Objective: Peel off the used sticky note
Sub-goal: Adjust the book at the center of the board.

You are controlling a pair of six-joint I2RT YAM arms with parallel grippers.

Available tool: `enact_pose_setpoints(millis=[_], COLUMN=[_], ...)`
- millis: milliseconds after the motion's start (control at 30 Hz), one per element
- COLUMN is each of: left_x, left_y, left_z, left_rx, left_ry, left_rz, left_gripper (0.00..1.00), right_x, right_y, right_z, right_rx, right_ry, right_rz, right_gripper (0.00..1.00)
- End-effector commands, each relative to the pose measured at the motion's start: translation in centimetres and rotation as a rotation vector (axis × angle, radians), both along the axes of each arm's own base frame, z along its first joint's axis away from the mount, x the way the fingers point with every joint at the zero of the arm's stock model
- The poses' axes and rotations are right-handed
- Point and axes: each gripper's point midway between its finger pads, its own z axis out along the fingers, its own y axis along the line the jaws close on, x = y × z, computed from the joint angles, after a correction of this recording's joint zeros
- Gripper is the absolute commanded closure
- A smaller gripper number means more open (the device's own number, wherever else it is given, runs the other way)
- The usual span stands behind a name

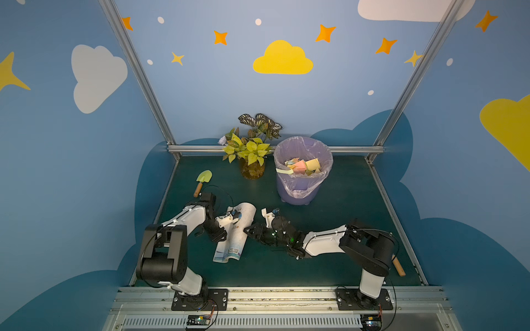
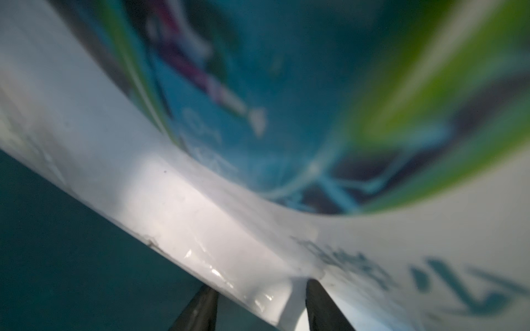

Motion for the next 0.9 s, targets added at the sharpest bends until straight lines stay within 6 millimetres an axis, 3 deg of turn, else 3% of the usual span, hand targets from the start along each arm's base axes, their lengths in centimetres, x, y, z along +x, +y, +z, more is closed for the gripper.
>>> enact_pose_setpoints(millis=[0,133,300,500,667,767,867], left_x=[-1.7,-1.6,-1.6,-1.6,-1.5,-1.5,-1.4], left_y=[0.6,0.8,1.2,1.3,1.5,1.5,1.6], left_z=[-1.3,-1.1,-1.4,-1.3,-1.3,-1.3,-1.0], left_rx=[0.021,0.008,-0.002,-0.029,-0.039,-0.038,-0.04], left_ry=[0.072,0.071,0.086,0.085,0.086,0.083,0.072], left_rz=[-0.008,0.001,0.02,0.03,0.036,0.037,0.042], left_gripper=[0.47,0.47,0.47,0.48,0.48,0.48,0.49], right_x=[-0.7,-0.7,-1.2,-1.3,-0.7,-0.4,-0.3], right_y=[1.8,2.2,3.0,4.2,3.5,2.9,1.8], right_z=[3.1,3.2,5.7,5.5,4.7,4.2,2.7], right_rx=[0.094,0.099,0.223,0.236,0.205,0.157,0.019], right_ry=[-0.06,-0.077,-0.153,-0.174,-0.193,-0.201,-0.202], right_rz=[0.046,0.047,0.06,0.057,0.01,-0.015,-0.042], right_gripper=[0.42,0.35,0.32,0.33,0.42,0.56,0.76])
